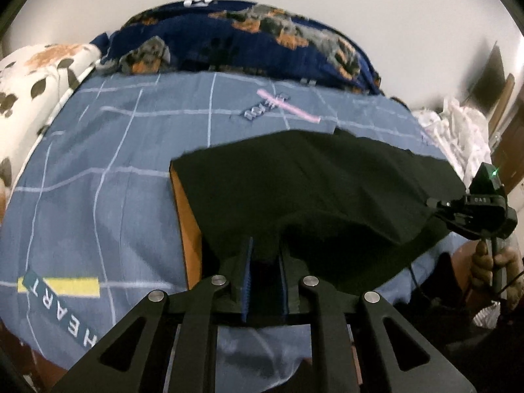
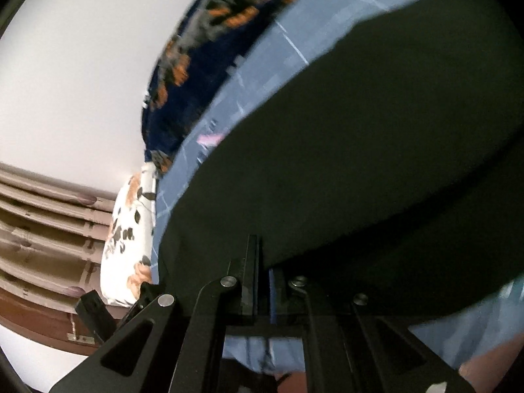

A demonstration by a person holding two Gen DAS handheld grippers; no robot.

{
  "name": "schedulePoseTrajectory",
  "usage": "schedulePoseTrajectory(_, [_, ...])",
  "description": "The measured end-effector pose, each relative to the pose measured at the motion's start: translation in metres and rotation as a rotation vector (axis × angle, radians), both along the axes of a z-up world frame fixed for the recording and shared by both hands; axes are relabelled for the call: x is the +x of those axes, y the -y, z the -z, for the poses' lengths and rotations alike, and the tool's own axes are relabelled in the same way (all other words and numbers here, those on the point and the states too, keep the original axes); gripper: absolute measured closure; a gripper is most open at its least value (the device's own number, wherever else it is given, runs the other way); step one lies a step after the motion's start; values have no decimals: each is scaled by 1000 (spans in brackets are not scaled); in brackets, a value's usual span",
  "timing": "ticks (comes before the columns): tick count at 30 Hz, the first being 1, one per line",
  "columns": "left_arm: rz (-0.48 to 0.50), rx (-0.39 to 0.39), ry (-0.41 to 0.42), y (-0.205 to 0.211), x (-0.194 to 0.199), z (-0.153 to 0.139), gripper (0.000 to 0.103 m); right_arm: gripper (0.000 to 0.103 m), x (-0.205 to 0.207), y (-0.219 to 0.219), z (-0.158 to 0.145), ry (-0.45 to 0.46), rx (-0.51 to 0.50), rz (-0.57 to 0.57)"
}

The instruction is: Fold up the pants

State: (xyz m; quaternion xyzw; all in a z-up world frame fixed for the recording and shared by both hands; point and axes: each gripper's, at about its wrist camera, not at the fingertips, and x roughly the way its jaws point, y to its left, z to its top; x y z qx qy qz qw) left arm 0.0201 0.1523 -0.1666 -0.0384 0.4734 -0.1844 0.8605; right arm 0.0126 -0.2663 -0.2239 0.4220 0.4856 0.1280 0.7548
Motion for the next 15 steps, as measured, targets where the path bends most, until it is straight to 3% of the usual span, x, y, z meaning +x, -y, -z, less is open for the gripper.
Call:
schedulePoseTrajectory(5, [15, 67, 5, 6, -10, 9, 88, 97, -14, 2, 22, -51, 23, 12])
schedulePoseTrajectory(11, [10, 90, 7, 2, -16, 11, 86, 97, -21, -4, 16, -44, 9, 10])
schedulePoseTrajectory(15, [20, 157, 23, 5, -20, 14, 80, 97, -26, -7, 26, -64, 15, 7])
